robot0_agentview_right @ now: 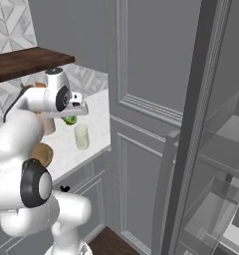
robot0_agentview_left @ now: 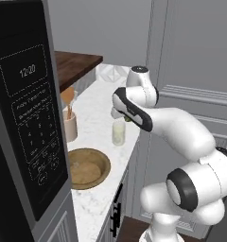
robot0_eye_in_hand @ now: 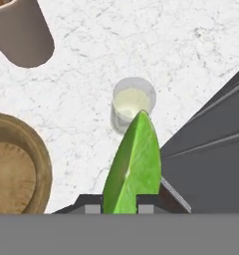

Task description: Grab a lemon wedge from the fridge and one ice cube from the ice bowl, and put them in the glass of lemonade.

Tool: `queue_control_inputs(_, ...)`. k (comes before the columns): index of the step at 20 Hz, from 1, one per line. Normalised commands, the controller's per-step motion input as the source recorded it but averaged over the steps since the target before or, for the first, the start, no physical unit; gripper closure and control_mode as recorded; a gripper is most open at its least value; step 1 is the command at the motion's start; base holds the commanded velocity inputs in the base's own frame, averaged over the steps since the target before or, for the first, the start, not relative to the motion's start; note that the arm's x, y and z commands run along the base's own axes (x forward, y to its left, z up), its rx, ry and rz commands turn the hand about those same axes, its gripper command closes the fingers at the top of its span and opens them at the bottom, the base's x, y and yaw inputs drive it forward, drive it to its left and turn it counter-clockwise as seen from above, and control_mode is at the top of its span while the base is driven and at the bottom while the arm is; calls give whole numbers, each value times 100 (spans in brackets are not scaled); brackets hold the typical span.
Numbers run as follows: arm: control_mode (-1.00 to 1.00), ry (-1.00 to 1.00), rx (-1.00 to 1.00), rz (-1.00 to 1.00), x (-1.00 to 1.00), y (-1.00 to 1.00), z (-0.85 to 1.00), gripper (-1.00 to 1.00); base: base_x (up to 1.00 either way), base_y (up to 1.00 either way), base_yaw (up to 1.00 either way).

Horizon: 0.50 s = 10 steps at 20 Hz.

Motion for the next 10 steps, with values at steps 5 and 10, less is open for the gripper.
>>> queue_control_inputs(5,-100,-3,0,0,46,0,-37,100,0,0,0)
queue_control_inputs(10,-100,5,0,0,9,5,-8,100,0,0,0)
